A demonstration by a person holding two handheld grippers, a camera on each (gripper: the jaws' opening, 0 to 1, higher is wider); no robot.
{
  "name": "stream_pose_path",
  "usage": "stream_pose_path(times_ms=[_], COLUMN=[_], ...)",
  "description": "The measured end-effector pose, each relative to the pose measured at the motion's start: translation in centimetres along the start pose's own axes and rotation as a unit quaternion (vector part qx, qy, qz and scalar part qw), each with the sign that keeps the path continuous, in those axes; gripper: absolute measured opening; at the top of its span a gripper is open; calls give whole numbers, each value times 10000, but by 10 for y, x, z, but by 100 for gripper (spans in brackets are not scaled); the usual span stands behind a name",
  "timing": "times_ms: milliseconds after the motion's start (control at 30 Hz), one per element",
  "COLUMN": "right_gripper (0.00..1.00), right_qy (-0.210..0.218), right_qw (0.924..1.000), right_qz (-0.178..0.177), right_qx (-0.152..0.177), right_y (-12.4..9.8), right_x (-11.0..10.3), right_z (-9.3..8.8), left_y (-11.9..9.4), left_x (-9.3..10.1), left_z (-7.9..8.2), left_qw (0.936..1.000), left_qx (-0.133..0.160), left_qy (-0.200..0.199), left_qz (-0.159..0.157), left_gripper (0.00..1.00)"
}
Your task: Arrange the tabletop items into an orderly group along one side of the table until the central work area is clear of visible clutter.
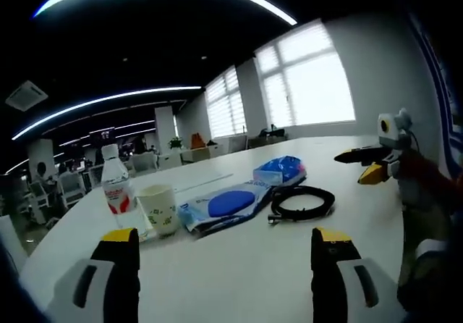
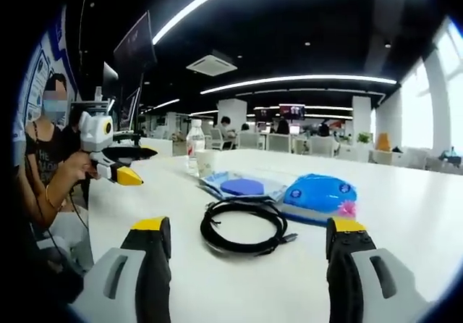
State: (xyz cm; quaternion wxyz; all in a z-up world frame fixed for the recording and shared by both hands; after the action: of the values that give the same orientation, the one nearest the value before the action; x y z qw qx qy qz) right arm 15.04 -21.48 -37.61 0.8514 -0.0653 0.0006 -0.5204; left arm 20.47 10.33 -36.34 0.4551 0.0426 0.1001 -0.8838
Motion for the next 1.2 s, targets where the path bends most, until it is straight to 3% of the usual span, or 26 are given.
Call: stream_pose_path(times_ms=[367, 467, 1200], right_gripper=[88, 88, 89], right_qy=[-42, -239, -279], right_qw=[9998, 9994, 9984], right_qz=[-171, -188, -494], right_qx=[54, 175, 81], right_y=[-14, -18, -45], right_x=[5, 3, 4], right_z=[5, 8, 5], left_y=[-18, -21, -43], left_x=[-7, -7, -11], left_z=[3, 6, -3], left_qw=[9996, 9988, 9979], left_qx=[105, 382, 417], left_qy=[42, 125, -39], left_qz=[250, 263, 490], left_gripper=[100, 100, 100])
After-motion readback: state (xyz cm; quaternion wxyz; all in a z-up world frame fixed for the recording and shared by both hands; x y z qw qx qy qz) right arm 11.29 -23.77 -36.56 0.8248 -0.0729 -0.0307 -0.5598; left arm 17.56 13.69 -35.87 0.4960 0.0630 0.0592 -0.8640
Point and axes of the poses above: the point that each gripper's makers call its tool centre point, and the gripper's own axes: y roughly forward along the fingers, x roughly to its right, z roughly out of its top, the point moved 6 cm from there along -y, roughly backward along the fingers
